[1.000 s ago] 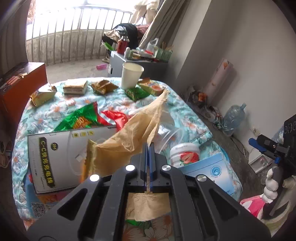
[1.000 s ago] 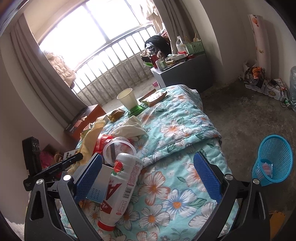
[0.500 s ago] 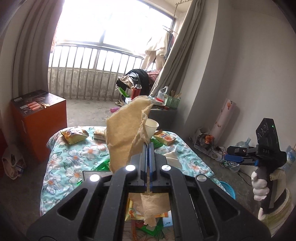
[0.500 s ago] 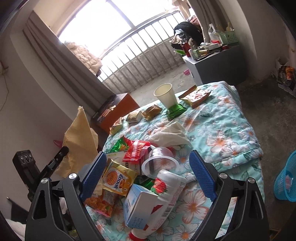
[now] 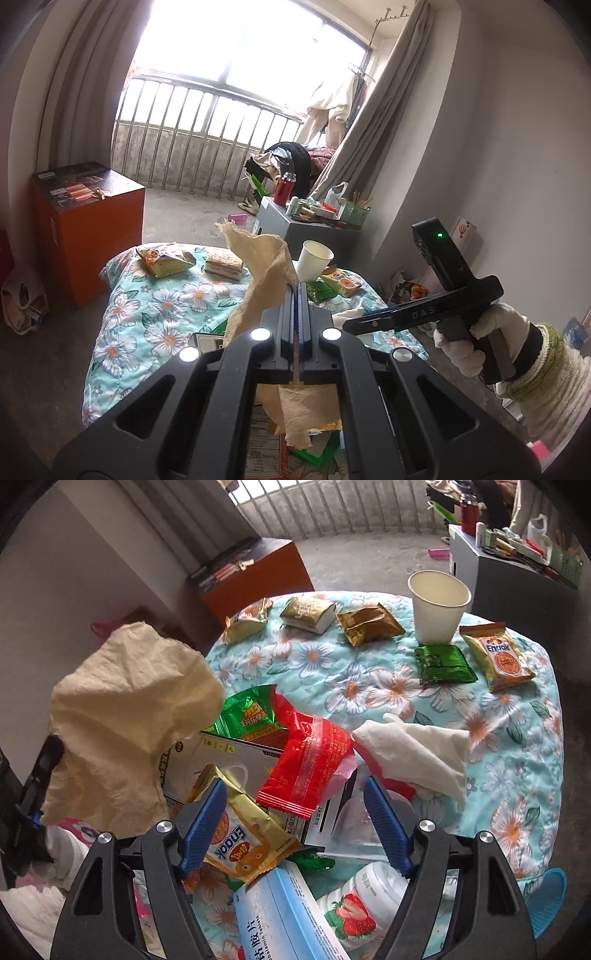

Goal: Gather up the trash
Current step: 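Grasp the red plastic bag with the right tool while the left tool holds the tan paper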

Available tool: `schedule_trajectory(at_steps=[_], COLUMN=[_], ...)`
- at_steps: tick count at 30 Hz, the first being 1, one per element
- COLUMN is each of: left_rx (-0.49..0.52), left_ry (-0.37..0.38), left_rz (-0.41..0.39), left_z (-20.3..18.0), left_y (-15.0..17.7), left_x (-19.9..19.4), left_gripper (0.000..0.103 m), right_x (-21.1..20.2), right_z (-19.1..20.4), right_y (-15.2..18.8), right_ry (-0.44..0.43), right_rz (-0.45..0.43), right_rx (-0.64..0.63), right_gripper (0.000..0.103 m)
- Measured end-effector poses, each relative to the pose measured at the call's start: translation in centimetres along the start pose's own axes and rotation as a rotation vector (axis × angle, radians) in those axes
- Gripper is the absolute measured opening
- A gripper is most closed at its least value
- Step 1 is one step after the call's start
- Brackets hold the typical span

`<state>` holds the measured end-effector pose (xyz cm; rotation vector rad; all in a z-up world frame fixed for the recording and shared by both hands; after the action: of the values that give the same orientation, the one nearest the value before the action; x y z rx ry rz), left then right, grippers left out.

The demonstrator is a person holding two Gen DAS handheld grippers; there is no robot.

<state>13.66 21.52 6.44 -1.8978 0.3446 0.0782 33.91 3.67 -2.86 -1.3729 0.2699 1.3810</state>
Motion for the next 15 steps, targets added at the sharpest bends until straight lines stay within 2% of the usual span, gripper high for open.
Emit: schedule_trajectory(at_steps=[6, 10, 15], left_rx=[-0.035, -0.039, -0.041], left_ry=[0.001, 0.006, 0.009], left_rz=[0.016, 0.022, 0.023], left_z=[1.2, 1.6, 1.7], left_y=[0.3, 0.6, 0.7], left_x=[0.2, 0.4, 0.4], left_gripper=[0.0, 0.0, 0.0], right_x=[3.7, 4.9, 5.7], right_z=[0.0, 0.0, 0.2], right_y=[-0.4, 0.0, 0.5], right_ry=[0.042, 0.074, 0.088], right_rz=[0.124, 0.157, 0.187], right_rx=[-0.026, -0.045, -0.055], right_gripper=[0.075, 0.074, 0.06])
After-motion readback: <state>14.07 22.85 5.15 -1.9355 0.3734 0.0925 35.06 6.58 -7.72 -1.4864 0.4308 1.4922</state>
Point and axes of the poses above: each gripper's, at about its wrist camera, not at the fingertips, and x roughly the way its jaws point, z to its left, y to its underside, the point moved 2 cm from there along x, roughly the way its jaws point, and after that the axes turned 10 degrees about -z, right-handed, at the moved point
